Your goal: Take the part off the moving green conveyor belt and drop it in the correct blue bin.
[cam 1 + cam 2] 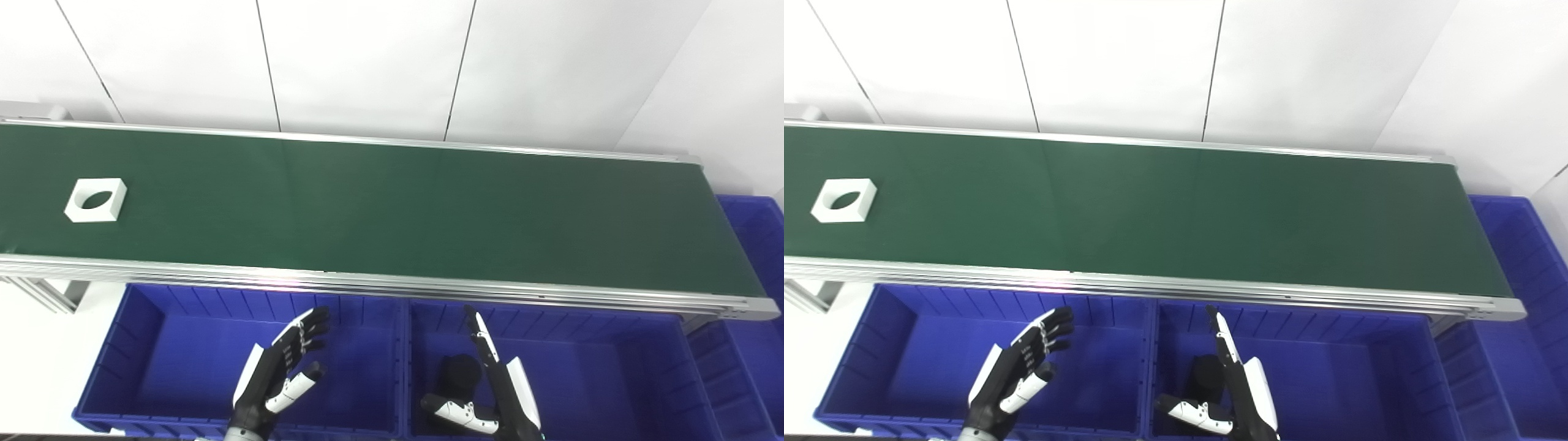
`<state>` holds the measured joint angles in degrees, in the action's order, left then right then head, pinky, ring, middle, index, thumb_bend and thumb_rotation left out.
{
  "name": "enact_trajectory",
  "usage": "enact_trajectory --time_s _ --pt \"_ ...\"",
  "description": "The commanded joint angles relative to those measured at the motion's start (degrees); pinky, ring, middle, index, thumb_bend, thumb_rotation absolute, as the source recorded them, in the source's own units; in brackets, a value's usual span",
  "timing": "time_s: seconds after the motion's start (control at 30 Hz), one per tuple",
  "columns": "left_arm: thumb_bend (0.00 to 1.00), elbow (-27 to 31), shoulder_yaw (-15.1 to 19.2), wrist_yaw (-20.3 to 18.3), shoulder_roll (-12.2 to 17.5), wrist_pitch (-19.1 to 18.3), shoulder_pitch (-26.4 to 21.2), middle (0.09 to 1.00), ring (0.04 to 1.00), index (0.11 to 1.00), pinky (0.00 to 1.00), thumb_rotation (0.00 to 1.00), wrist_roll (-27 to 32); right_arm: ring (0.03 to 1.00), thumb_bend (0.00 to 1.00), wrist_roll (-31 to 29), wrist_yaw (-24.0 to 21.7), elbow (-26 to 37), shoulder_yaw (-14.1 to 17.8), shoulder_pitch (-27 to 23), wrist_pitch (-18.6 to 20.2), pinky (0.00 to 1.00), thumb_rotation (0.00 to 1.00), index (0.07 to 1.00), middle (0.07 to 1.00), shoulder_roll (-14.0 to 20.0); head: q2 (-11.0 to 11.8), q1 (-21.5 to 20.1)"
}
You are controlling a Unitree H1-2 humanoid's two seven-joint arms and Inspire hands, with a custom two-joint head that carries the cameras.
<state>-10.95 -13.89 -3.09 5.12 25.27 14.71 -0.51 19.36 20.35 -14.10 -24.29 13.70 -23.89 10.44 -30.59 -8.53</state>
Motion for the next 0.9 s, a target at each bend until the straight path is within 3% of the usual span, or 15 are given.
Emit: enact_trajectory --time_s 0.0,0.13,0.2,0.4,0.67,0.87 --pt "0.8 4.1 0.0 -1.0 -0.4 1.7 -0.5 0.868 0.846 0.851 0.79 0.76 0.2 0.968 0.85 -0.7 2.7 0.7 -0.9 -1.1 -3.0 0.94 0.57 1.0 0.993 0.6 0.3 1.0" --pt "0.8 11.4 0.5 -1.1 0.3 1.7 -1.9 0.883 0.868 0.867 0.82 0.73 -0.2 0.955 0.85 -2.1 4.8 -0.3 -2.8 -2.6 -3.0 0.94 0.57 1.0 0.986 1.8 1.1 3.0" --pt "0.83 14.7 0.5 0.6 1.2 1.7 -2.8 0.89 0.872 0.869 0.82 0.78 -2.0 0.954 0.84 -2.9 5.7 -0.7 -3.8 -3.3 -3.0 0.94 0.56 1.0 0.986 2.4 1.4 4.2" --pt "0.82 19.0 1.2 7.9 2.3 1.7 -6.5 0.857 0.836 0.841 0.77 0.79 -5.9 0.952 0.85 -5.5 7.1 -1.7 -5.3 -4.3 -3.0 0.95 0.57 1.0 0.981 3.4 2.5 8.4" --pt "0.79 21.7 1.6 8.4 1.4 1.6 -9.0 0.848 0.83 0.84 0.78 0.76 -6.3 0.941 0.85 -6.8 9.9 -2.9 -7.4 -5.6 -3.0 0.9 0.6 1.0 0.979 5.3 3.9 16.5" --pt "0.76 21.9 1.7 7.4 -0.5 1.6 -9.8 0.858 0.839 0.845 0.78 0.74 -8.5 0.955 0.85 -8.0 9.9 -3.7 -7.8 -6.2 -3.0 0.97 0.64 1.0 0.989 6.5 4.5 22.0"
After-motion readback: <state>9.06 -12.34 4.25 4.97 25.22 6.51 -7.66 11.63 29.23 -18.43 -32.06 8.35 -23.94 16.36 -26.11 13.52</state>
